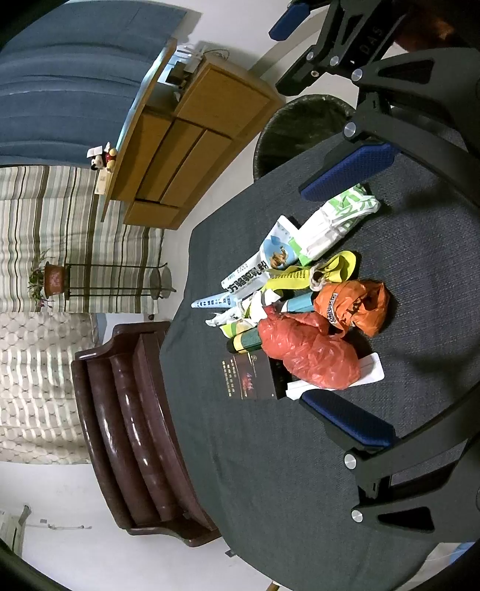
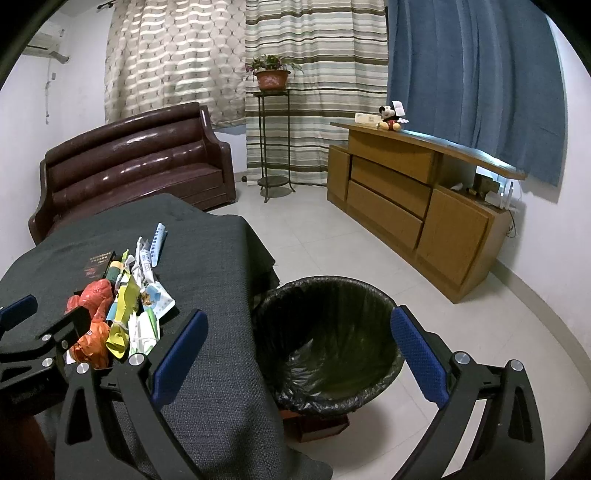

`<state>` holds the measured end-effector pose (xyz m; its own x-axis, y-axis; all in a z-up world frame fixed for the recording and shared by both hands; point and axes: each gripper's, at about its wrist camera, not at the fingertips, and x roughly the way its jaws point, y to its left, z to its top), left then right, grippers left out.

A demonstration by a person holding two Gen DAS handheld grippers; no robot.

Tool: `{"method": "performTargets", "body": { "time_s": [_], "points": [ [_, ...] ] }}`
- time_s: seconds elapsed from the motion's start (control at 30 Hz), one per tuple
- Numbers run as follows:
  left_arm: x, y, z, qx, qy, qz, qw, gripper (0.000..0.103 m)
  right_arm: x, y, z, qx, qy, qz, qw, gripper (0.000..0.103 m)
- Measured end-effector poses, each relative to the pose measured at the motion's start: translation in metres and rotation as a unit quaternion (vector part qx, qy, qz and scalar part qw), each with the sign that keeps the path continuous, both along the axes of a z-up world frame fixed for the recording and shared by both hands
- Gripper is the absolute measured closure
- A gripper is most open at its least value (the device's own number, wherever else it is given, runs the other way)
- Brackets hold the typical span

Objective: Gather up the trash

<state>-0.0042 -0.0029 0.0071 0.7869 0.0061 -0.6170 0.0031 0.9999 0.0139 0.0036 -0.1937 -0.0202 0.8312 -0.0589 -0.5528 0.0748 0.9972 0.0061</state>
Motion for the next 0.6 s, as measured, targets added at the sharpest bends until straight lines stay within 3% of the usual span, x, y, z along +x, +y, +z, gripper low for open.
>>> {"method": "performTargets", "body": {
  "time_s": [0.6],
  "points": [
    [0.0005,0.0001,-0.0010,-0.001,0.002,0.000,1.0000,0.004,0.0007,0.0004,-0.0003,0.002,0.001,-0.001,1.000,0.007]
  ]
}}
